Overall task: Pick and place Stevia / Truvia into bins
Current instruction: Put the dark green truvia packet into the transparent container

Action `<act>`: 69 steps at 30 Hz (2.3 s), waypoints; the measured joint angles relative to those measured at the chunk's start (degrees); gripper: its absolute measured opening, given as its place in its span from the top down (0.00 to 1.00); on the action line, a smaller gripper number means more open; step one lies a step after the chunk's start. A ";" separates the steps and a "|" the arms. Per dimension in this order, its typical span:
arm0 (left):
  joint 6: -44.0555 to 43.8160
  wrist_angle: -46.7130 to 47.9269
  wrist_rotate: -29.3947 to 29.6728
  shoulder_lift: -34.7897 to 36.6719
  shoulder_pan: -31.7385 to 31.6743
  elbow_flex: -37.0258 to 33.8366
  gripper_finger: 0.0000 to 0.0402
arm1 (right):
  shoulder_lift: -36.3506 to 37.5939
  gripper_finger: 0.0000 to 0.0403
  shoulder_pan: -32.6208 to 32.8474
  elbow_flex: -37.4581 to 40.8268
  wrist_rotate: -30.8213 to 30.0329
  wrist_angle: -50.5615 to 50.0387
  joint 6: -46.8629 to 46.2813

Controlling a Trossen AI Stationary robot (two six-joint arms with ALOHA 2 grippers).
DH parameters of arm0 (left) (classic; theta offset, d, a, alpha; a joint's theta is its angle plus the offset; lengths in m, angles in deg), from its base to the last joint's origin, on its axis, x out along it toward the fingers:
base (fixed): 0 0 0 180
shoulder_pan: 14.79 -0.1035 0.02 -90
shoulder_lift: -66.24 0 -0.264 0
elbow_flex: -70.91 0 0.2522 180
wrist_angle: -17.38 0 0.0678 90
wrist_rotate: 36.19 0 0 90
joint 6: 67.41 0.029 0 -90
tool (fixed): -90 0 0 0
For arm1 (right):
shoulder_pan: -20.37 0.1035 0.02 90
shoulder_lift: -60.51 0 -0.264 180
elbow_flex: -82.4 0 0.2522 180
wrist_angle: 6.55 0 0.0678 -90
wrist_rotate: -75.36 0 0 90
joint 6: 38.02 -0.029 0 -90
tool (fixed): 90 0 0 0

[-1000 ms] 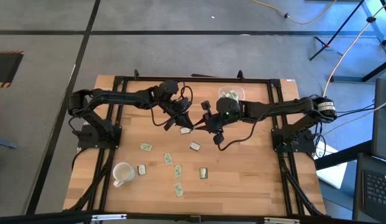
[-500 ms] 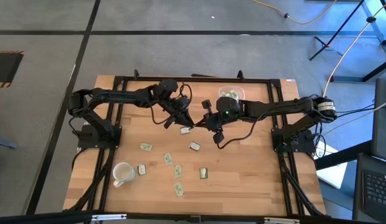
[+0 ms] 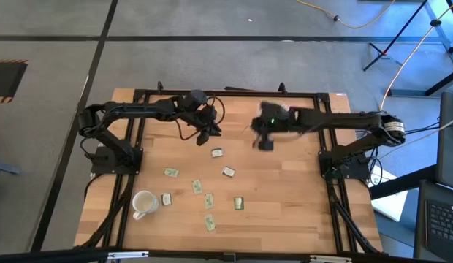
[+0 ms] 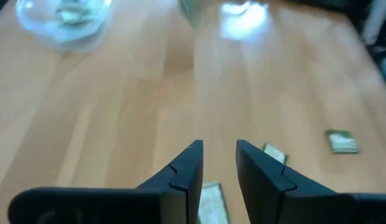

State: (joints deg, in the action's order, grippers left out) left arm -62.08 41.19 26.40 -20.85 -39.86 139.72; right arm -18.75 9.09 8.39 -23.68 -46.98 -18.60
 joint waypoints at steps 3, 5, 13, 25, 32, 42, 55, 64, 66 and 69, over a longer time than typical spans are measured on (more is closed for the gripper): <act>0.11 0.30 2.43 0.00 0.41 0.00 0.78 | 0.71 1.00 -6.16 0.00 -0.04 -4.98 -5.55; 0.64 0.28 2.94 0.00 0.68 0.00 0.78 | 0.39 1.00 -10.66 0.11 0.09 -7.65 -8.94; 0.41 0.26 2.96 0.00 1.83 0.00 0.78 | -5.29 1.00 -24.93 1.42 6.70 -6.90 -14.94; -0.03 -0.02 5.60 -1.95 3.70 0.02 0.78 | -13.42 1.00 -29.90 1.49 6.81 -5.23 -14.77; -0.04 0.00 10.94 -3.30 4.77 0.02 0.76 | -14.26 0.95 -29.86 1.49 6.78 -5.41 -14.63; 0.57 -1.46 13.61 -6.95 6.05 0.02 0.76 | -14.21 0.74 -29.86 1.22 2.71 -5.32 -19.18; 6.67 -1.68 16.31 -9.62 8.70 0.02 0.77 | -11.24 0.71 -30.23 1.11 -2.65 -5.57 -18.92; 9.32 2.59 23.27 -10.02 13.54 0.03 0.78 | -10.04 0.71 -30.19 1.07 -2.49 -5.34 -18.94; 8.42 2.53 24.76 -10.96 14.17 0.02 0.79 | -10.04 0.71 -30.10 1.07 -2.47 -5.34 -18.99; 7.00 1.28 24.79 -12.95 14.28 0.09 0.79 | -10.04 0.71 -30.12 1.08 -2.44 -5.36 -19.19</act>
State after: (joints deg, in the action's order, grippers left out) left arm -55.08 42.47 51.19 -33.81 -25.58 139.80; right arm -28.79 -21.03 9.46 -26.12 -52.34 -37.79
